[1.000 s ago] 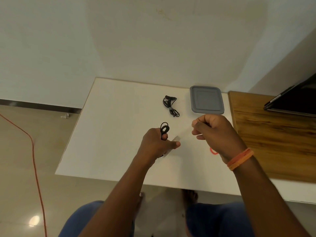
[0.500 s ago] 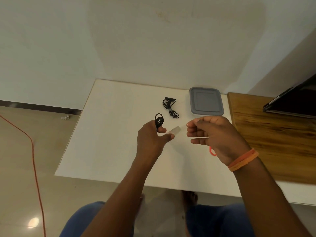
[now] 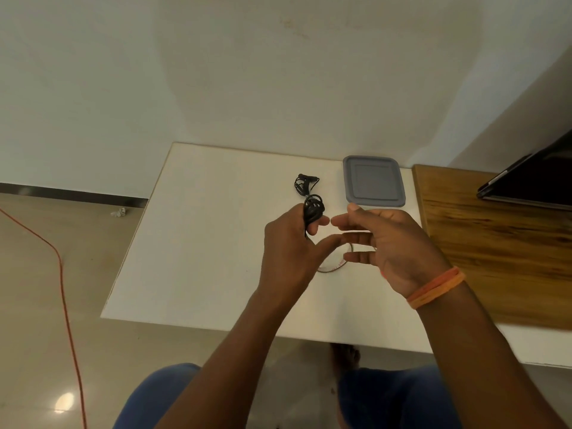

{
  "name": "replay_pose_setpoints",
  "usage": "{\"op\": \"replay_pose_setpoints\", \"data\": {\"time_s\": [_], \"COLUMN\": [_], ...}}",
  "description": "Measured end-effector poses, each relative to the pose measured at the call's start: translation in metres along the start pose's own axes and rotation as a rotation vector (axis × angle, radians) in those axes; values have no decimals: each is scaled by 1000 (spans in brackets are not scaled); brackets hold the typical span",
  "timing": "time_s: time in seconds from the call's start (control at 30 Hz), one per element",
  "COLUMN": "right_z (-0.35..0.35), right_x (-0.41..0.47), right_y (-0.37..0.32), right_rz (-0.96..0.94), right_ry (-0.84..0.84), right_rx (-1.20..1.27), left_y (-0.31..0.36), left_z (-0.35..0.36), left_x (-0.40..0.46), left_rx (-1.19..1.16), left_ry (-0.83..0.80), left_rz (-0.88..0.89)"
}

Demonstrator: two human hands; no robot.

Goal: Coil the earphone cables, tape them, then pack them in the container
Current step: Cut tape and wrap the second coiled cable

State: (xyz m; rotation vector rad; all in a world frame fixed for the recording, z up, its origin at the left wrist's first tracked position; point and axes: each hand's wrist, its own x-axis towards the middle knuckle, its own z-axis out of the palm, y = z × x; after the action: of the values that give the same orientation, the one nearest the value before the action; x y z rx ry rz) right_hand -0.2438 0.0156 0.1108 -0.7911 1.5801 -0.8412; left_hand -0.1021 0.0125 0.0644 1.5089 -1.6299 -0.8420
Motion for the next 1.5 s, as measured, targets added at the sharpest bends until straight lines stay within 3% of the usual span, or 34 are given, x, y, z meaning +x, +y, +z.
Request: {"op": "replay_pose_setpoints", "data": {"time_s": [0.13, 0.3, 0.57, 0.7, 0.8, 0.9, 0.97, 1.1, 1.33, 1.5], "right_z": [1, 2, 0, -17, -40, -60, -64, -58, -60, -57], "right_x": [-2, -5, -8, -2, 23, 53, 66, 76, 68, 68], "right_y": [-2, -3, -6, -2, 31, 74, 95, 105, 97, 103], "right_rz": [16, 47, 48, -28, -116, 75, 189, 123, 237, 190], "right_ry": [-2, 8, -5, 87, 299, 352, 336, 413, 334, 387], "right_rx": [18, -6, -38, -233, -624, -892, -953, -1063, -1298, -1131], "left_y": [2, 2, 6, 9, 7, 6, 6, 6, 0, -4], "left_z": [2, 8, 11, 8, 6, 4, 3, -3, -11, -14], "left_x": [-1, -5, -2, 0, 4, 5, 6, 9, 13, 15], "left_rx": [47, 119, 44, -115, -305, -360, -360, -378, -375, -362], "left_ry": [127, 102, 204, 159, 105, 63, 24, -32, -109, -106], "left_rz": [16, 7, -2, -60, -169, -200, -203, -227, -356, -369]}}
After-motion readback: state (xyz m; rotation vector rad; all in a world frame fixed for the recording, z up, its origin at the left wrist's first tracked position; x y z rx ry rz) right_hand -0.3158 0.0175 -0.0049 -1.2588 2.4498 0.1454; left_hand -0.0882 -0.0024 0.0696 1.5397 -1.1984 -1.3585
